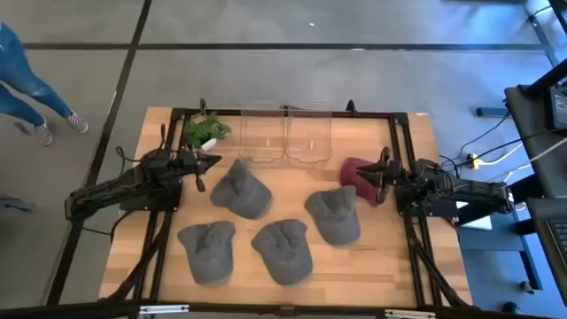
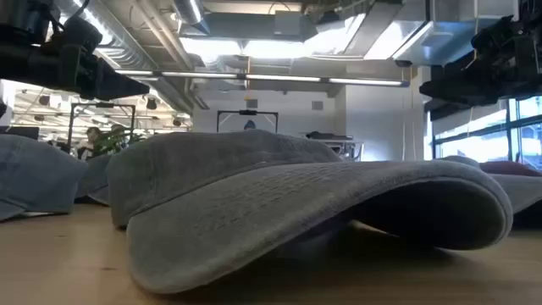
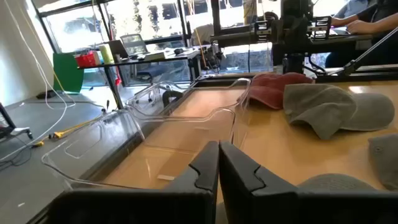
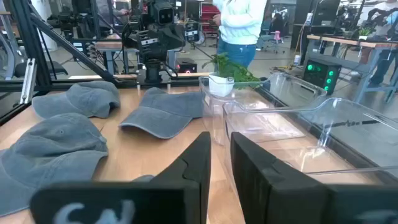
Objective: Pick & Place hat
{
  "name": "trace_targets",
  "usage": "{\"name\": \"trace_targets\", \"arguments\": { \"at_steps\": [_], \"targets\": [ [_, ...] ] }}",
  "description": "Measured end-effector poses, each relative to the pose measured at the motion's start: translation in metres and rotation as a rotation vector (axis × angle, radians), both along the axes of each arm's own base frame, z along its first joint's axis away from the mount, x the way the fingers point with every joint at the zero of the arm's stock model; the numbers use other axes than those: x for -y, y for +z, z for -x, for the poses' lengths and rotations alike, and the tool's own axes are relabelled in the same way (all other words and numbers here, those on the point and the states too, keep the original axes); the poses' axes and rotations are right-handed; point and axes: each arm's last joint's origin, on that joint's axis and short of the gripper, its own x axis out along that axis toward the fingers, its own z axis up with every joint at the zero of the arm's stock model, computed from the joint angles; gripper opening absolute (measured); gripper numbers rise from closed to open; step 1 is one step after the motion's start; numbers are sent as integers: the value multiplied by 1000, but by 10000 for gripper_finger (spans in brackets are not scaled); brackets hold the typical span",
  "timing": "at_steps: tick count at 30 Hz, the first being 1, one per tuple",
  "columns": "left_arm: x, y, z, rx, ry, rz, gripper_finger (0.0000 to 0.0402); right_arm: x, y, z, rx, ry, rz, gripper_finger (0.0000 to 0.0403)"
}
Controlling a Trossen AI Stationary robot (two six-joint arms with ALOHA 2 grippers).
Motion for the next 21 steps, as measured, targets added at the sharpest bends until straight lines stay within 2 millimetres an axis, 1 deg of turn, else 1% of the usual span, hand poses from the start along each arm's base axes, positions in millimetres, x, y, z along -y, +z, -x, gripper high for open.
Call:
{"name": "trace_targets", "arguments": {
  "at_steps": [21],
  "targets": [
    [0, 0, 0, 0, 0, 0, 9, 0, 0, 0, 0, 0, 0, 65]
  ]
}}
